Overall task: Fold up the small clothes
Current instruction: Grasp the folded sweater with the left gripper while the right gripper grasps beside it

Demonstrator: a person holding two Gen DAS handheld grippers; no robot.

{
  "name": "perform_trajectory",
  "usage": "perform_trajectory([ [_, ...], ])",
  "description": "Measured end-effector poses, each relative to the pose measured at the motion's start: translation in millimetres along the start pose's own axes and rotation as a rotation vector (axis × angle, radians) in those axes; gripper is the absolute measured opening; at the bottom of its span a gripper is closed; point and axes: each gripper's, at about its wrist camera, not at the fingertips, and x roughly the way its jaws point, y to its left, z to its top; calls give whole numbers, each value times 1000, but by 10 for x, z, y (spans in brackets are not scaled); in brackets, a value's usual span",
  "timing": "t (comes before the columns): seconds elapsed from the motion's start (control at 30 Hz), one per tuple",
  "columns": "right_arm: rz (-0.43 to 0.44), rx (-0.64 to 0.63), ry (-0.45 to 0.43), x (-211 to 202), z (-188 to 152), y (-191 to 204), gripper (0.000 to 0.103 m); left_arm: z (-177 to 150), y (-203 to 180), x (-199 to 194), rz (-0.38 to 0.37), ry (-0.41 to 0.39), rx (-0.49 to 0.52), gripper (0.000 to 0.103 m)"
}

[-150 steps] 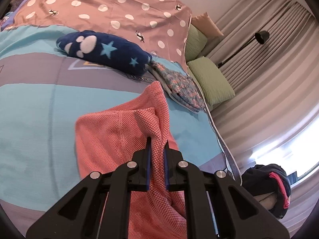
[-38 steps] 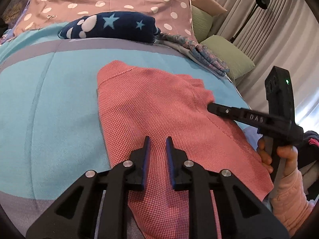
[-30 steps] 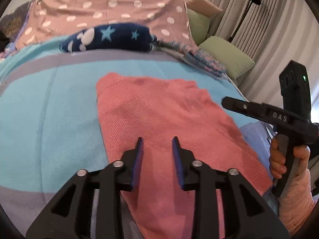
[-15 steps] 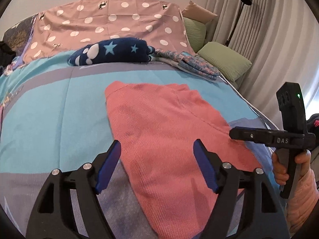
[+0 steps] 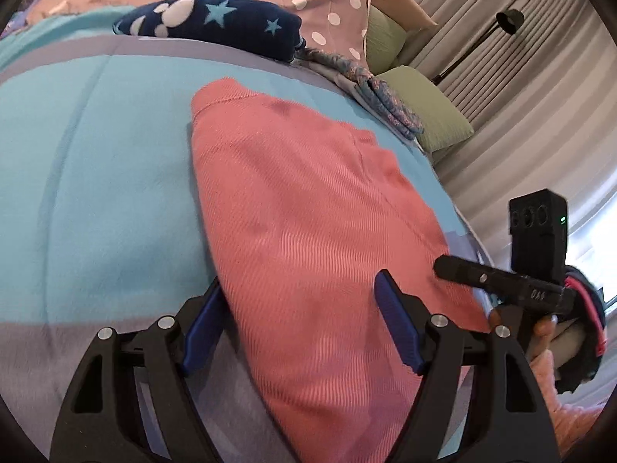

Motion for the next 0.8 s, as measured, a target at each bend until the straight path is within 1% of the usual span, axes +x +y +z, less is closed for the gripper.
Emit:
perform_trajectory([
  [0.13, 38, -13, 24, 115, 168, -31, 78, 128, 31, 128, -22, 14, 7, 76],
  [0.37, 44, -80, 36, 306, 379, 3, 79, 261, -17, 262, 2, 31, 63, 76],
  [0.6, 63, -105, 28, 353, 429, -5, 79, 365, 81, 334, -44, 33, 60, 76],
  [0.8, 66, -110, 27, 401, 484, 1, 78, 397, 66, 372, -46, 34, 88, 76],
])
